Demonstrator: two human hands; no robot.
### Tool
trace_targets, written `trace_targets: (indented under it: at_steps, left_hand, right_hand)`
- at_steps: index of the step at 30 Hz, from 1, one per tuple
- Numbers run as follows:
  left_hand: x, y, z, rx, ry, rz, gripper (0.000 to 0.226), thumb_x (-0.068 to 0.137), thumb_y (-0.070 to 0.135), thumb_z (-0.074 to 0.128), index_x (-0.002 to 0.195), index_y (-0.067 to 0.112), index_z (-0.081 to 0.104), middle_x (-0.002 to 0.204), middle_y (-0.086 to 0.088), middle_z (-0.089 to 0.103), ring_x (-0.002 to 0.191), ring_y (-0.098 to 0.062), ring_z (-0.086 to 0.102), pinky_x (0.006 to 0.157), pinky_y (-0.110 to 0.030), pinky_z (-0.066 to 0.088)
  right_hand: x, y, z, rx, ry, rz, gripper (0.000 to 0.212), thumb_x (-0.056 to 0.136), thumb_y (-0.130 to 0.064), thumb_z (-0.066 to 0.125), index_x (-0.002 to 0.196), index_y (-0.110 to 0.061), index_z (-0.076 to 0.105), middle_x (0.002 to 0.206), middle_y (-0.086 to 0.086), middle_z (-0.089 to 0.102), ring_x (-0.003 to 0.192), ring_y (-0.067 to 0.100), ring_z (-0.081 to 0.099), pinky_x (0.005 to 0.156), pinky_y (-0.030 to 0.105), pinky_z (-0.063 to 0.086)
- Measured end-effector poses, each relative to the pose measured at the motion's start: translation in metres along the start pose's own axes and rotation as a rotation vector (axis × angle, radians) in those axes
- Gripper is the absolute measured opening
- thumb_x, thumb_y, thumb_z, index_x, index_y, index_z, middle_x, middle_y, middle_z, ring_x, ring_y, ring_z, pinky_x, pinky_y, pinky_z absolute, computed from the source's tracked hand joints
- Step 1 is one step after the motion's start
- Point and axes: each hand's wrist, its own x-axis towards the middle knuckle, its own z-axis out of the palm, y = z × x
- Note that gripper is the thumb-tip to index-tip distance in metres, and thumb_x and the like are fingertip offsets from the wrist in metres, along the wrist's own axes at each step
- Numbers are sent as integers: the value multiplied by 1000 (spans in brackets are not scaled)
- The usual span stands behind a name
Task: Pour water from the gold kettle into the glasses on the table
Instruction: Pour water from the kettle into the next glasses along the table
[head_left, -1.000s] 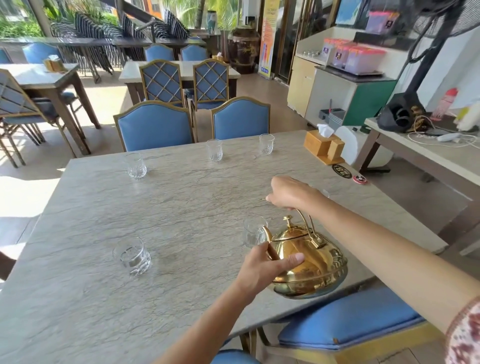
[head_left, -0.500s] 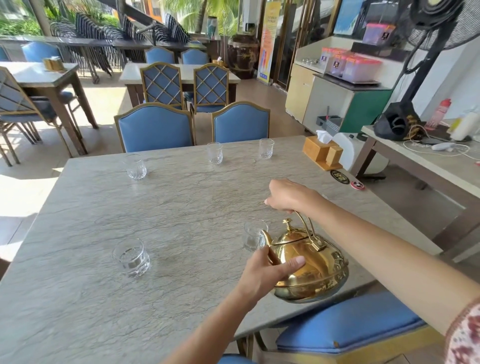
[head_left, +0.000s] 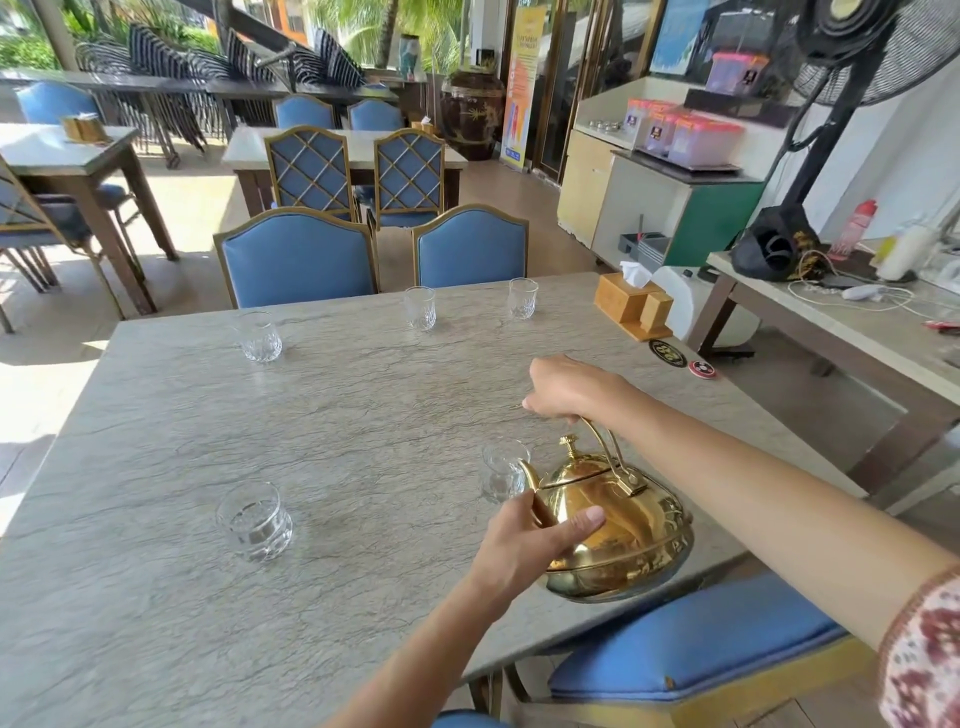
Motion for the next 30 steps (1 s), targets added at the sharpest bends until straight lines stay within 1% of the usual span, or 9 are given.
trace_targets:
  at_steps: [5,9,13,16,20,24,26,28,30]
  left_hand:
    - [2,1,-2,3,-7,1,49,74,53,77,82,13,49,67,9,51,56,0,49,53,-13,40]
    - [4,2,-2,6,-16,-5,49,74,53,77,82,13,51,68,8,52,54,0,50,51,-10,41]
    - [4,2,-4,-10,-25,-7,77,58,69,75,93,2,58,72,4,61,64,-6,57,63,-19,46]
    - [4,2,-4,6,-33,-12,68,59,68,74,88,10,54,70,5,61,62,-5,56,61,-18,45]
    - [5,1,-5,26,-17,-16,55,70,58,76,85,12,50,67,8,58,57,0,53,54,-11,41]
    - [5,-1,-7,35,-19,-6,53,71,55,77,82,12,48,68,6,56,57,-2,52,48,-8,40]
    - [7,-4,-7,53,-23,6,53,71,55,77,80,13,47,70,4,53,61,-5,50,48,-8,40]
    - [9,-7,-7,87,-22,24,52,70,54,78,84,13,49,69,5,53,60,-4,51,51,-12,42]
    - [11,-13,-7,112,-23,33,53,70,49,81,91,10,53,67,7,54,55,1,53,52,-14,45]
  right_hand:
    - [-1,0,-2,8,-15,9,30,98,-22,49,118,-1,58,61,5,51,47,14,49,45,22,36]
    - [1,0,-4,8,-31,25,31,98,-20,50,120,0,57,62,6,51,48,14,48,43,22,35]
    - [0,-1,-6,-2,-41,34,30,100,-21,48,120,-1,54,61,6,49,44,14,45,40,20,34]
    - [2,-2,-5,-13,-44,41,30,100,-21,48,120,-1,54,61,7,50,43,15,45,41,20,33]
    - [3,-4,-4,-28,-34,38,28,99,-21,49,116,-1,56,60,7,50,43,15,46,43,20,34]
    - [5,-3,-2,-14,-19,33,23,99,-21,50,109,-2,57,59,7,50,43,15,46,43,20,34]
    - [4,0,0,12,-3,35,19,98,-22,51,98,-4,56,58,6,52,44,15,47,45,21,35]
    - [3,4,4,49,20,36,22,98,-23,51,87,-5,52,61,5,52,47,16,49,48,23,37]
    - [1,8,11,98,43,37,23,99,-25,49,86,-6,51,63,4,51,51,17,51,51,25,39]
